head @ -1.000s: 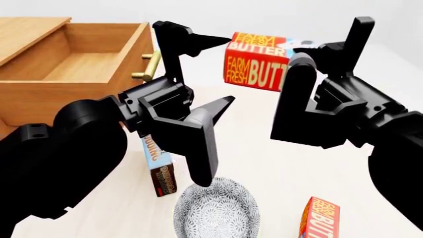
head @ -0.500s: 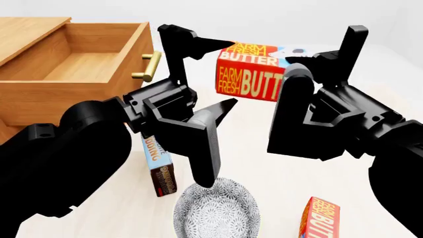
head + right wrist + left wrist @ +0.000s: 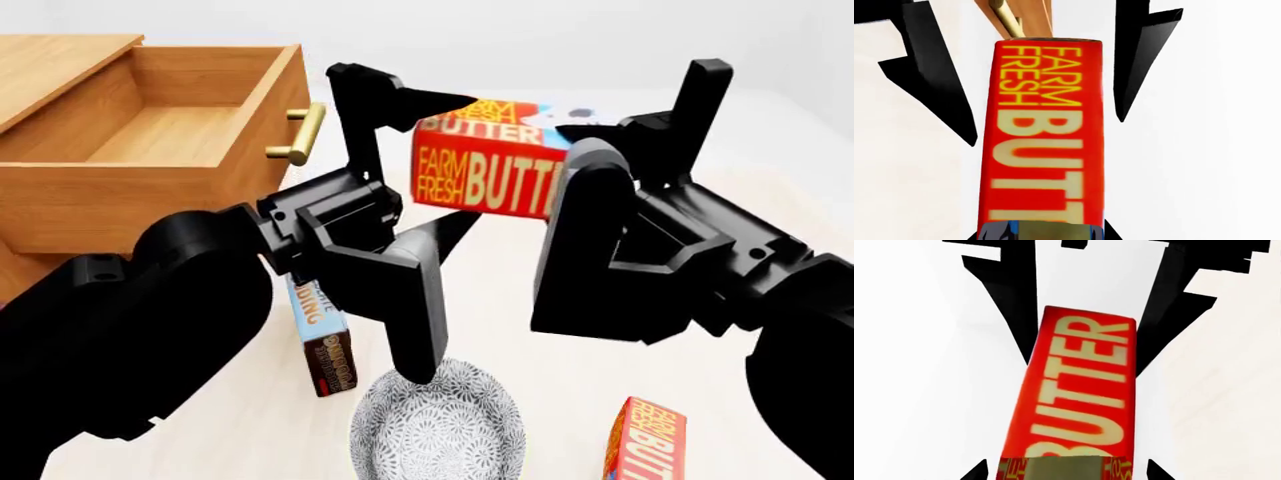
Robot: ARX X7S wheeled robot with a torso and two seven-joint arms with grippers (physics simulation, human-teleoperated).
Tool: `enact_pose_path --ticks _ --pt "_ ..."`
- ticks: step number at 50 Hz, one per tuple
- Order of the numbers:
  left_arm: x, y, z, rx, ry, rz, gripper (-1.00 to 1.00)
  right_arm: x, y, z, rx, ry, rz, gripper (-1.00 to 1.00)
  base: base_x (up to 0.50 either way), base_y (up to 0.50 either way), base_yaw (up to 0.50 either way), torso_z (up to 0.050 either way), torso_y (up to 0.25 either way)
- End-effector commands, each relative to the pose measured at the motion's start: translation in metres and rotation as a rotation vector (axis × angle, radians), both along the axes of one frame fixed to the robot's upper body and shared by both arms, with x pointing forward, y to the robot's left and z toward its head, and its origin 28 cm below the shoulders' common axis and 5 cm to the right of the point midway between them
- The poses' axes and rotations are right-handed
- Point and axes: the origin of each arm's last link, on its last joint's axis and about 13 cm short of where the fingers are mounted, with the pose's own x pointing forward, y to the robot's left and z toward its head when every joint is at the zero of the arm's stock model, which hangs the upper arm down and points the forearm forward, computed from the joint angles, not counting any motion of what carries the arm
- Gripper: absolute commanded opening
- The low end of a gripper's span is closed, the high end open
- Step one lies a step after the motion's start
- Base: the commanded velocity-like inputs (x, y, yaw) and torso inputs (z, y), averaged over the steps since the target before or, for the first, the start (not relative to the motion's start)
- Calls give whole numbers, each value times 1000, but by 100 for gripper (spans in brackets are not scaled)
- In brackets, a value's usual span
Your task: Put the butter at the front in the top drawer of the cabinet and close it.
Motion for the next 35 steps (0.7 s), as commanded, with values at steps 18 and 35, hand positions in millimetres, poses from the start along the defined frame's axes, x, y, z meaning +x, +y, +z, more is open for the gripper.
enact_pose_path --ticks 18,35 --pt "-5 1 2 -31 -13 -36 -100 0 2 13 42 -137 24 -100 0 0 0 1 1" --pt "-19 9 11 -29 -59 -3 -100 -7 -13 11 99 -175 -88 100 0 0 0 1 1"
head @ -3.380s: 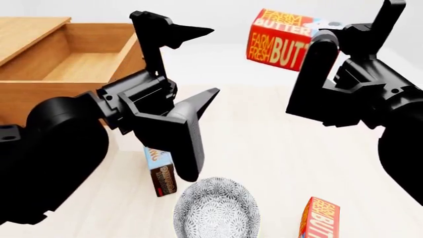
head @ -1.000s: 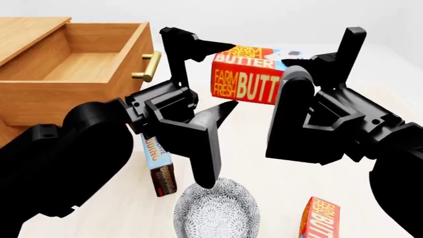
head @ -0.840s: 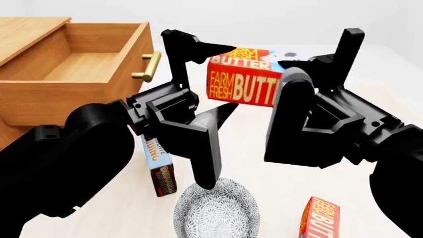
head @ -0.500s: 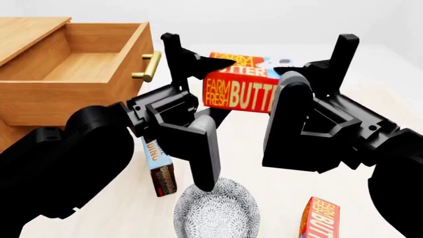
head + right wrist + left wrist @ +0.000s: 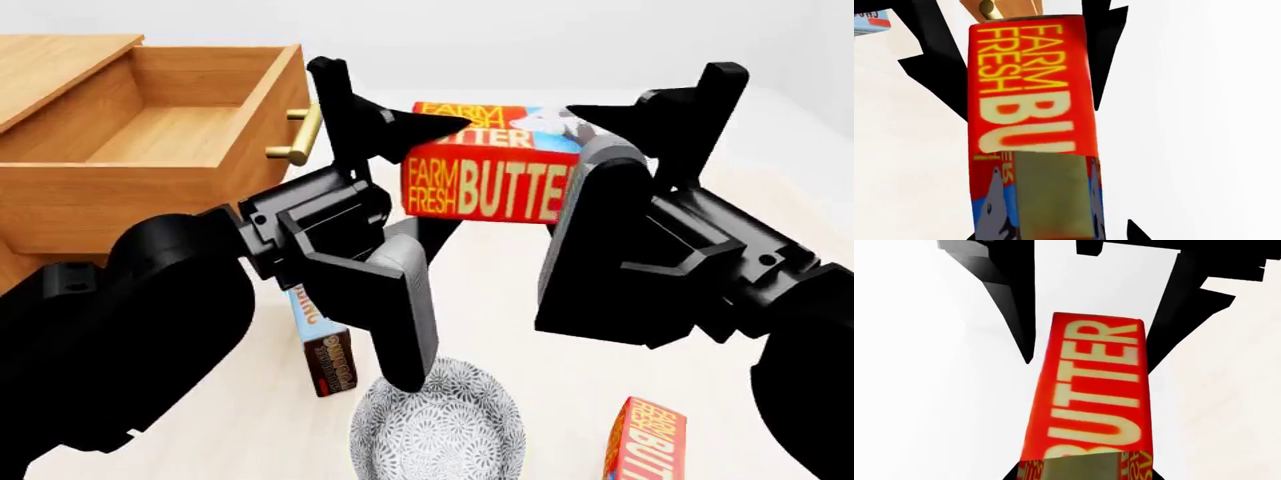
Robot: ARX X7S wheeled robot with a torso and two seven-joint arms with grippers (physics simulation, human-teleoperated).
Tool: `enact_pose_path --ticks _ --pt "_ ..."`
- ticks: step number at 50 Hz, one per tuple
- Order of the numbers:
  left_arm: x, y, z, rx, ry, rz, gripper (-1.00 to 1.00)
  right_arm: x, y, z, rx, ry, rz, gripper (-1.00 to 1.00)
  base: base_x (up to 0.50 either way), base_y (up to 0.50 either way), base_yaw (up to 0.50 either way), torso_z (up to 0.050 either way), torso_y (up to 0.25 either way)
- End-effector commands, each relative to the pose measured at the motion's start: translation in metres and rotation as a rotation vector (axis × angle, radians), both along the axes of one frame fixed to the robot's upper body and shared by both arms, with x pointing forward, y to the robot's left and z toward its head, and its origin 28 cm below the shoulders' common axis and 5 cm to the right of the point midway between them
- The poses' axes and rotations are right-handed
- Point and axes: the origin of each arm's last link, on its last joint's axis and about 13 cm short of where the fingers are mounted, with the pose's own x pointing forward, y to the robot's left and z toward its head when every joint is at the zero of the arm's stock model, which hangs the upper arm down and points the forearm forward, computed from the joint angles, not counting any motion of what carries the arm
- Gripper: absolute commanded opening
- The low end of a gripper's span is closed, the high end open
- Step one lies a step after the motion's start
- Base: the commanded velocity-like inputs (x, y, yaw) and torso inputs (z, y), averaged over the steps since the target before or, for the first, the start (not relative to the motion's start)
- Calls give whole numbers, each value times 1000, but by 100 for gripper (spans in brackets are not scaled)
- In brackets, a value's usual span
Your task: Put the butter at the front in the top drawer of the cabinet and close it.
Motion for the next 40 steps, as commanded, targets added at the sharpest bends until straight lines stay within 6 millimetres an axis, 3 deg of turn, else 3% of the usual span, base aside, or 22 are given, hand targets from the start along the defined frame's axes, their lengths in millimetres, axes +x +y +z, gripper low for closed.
enact_pose_path --ticks 1,20,29,35,40 --pt "-11 3 6 -20 -23 1 -100 -4 -13 14 46 -175 -99 100 0 0 0 0 0" --pt "-40 7 11 -136 24 75 -100 -21 -38 -7 176 -125 -367 100 0 0 0 1 1" --pt "-44 12 14 -236 82 173 -100 -31 -46 -11 223 -130 -407 100 0 0 0 0 1" --pt "-46 14 24 -389 176 275 -100 -38 -44 -16 362 -89 -386 100 0 0 0 2 0" --pt "-52 12 36 -501 300 340 -100 -38 -33 -27 593 -7 -351 100 0 0 0 0 2"
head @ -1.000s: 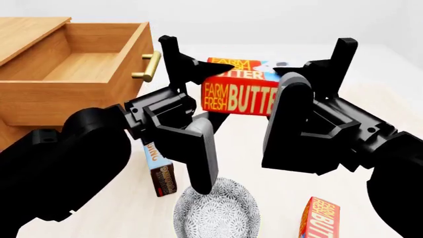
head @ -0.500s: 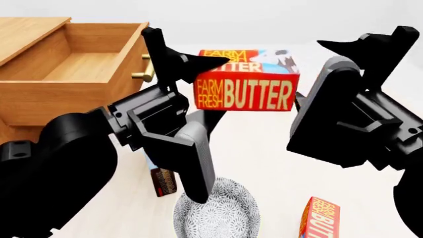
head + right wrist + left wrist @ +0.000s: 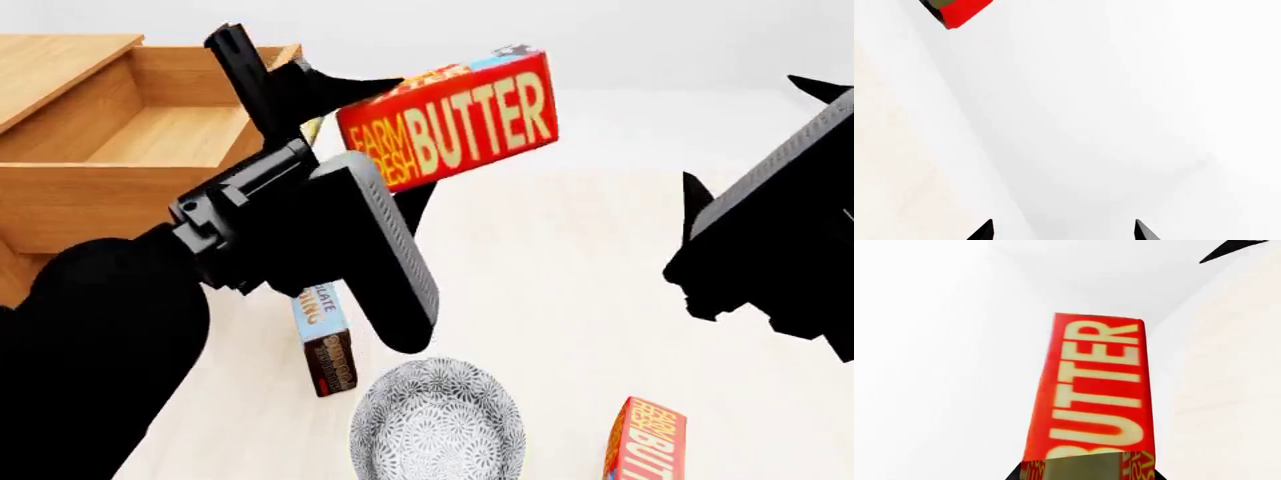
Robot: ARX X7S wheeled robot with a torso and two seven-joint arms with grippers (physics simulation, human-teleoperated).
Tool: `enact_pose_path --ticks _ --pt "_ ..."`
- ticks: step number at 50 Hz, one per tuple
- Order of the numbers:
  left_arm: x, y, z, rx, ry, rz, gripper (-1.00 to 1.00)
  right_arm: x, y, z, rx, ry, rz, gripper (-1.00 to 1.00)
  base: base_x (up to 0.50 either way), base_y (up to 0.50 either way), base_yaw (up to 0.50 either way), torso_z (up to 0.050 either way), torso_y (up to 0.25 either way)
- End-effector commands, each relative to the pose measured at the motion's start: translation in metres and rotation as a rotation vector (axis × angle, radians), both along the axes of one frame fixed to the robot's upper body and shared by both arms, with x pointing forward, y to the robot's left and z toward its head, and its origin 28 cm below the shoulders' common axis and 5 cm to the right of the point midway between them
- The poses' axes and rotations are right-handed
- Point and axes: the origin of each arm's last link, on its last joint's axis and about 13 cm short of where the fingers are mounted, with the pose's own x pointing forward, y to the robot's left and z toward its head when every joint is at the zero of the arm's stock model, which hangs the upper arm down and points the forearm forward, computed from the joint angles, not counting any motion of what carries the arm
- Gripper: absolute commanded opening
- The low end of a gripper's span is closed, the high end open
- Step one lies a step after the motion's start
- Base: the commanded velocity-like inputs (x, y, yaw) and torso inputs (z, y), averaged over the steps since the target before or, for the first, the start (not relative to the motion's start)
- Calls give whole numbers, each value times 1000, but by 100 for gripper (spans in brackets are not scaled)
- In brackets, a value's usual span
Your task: Put the butter at the front in the top drawer of the cabinet and close it.
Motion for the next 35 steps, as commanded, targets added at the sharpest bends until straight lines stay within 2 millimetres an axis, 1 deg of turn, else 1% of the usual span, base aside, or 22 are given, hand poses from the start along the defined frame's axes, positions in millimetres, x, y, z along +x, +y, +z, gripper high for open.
enact_pose_path --ticks 1,6,9,11,13,15,17,20,25,27,30,35 --pt "-12 4 25 -243 101 159 -100 -6 9 -14 313 34 19 100 0 0 0 0 0" --pt "-6 6 34 -344 234 279 -100 -2 22 -28 537 67 26 100 0 0 0 0 0" --pt "1 9 37 -408 270 362 -100 1 29 -33 717 99 24 100 0 0 0 0 3" --pt "0 9 40 -443 296 407 -100 2 32 -35 795 116 6 100 0 0 0 0 0" --pt "2 8 44 -508 385 457 -100 4 35 -33 900 112 -14 100 0 0 0 0 0" --pt "-2 6 47 -538 514 450 -100 4 38 -31 995 114 -4 100 0 0 0 0 0" --pt "-3 7 49 -563 573 479 -100 4 40 -29 1033 109 7 100 0 0 0 5 5" --pt "-4 8 53 -634 713 530 -100 4 44 -28 1084 101 28 100 0 0 0 0 0" --pt "-3 11 60 -763 827 612 -100 3 48 -27 1159 101 47 100 0 0 0 0 2" --pt "-2 12 64 -768 821 630 -100 3 47 -26 1176 95 48 100 0 0 0 0 0" --pt "6 15 73 -811 848 686 -100 5 46 -26 1211 96 30 100 0 0 0 0 3" --pt "20 20 86 -860 859 747 -100 5 45 -29 1207 88 20 100 0 0 0 0 2"
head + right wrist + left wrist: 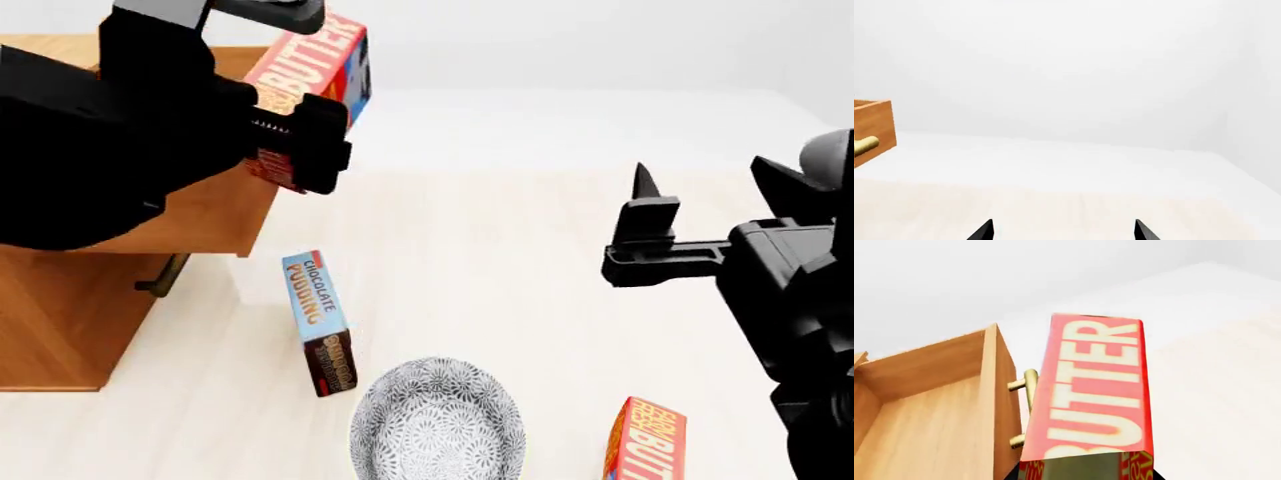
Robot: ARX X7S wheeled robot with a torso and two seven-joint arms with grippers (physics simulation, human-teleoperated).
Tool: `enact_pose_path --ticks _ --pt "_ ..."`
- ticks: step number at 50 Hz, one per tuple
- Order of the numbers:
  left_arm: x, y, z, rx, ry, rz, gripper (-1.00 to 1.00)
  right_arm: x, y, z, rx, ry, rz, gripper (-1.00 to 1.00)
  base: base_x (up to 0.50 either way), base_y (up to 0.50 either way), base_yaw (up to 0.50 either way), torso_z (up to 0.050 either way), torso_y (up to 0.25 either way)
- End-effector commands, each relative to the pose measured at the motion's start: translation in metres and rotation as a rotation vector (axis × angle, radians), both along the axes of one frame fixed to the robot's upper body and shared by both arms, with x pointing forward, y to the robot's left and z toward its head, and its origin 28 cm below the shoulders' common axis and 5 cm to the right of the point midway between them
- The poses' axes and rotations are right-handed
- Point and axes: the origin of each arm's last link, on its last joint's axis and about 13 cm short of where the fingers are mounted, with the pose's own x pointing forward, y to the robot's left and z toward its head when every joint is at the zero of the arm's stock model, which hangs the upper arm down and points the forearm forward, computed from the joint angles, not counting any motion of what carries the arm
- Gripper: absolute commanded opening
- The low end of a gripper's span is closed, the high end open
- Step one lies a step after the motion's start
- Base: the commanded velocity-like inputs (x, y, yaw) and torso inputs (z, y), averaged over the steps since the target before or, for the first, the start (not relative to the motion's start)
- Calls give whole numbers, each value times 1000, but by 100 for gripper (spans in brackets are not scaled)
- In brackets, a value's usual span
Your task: Put the butter at the front in the top drawer of the cabinet and close it.
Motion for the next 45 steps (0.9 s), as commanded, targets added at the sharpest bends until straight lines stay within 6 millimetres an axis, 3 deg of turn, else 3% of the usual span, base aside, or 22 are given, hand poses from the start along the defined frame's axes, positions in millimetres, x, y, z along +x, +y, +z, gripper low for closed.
enact_pose_path --ticks 1,16,22,35,45 --pt "13 16 41 -139 112 207 -100 2 1 -1 128 16 -37 100 0 0 0 0 0" --pt "14 14 95 -161 24 171 -100 2 -1 -7 131 27 -40 100 0 0 0 1 1" --pt "24 15 111 -147 16 232 -100 2 -1 -9 132 34 -30 100 0 0 0 0 2" --pt "70 25 111 -132 66 387 -100 2 -1 -15 135 43 -14 100 0 0 0 1 2" --pt "90 32 102 -151 111 488 -100 2 -1 -21 134 47 3 100 0 0 0 0 1"
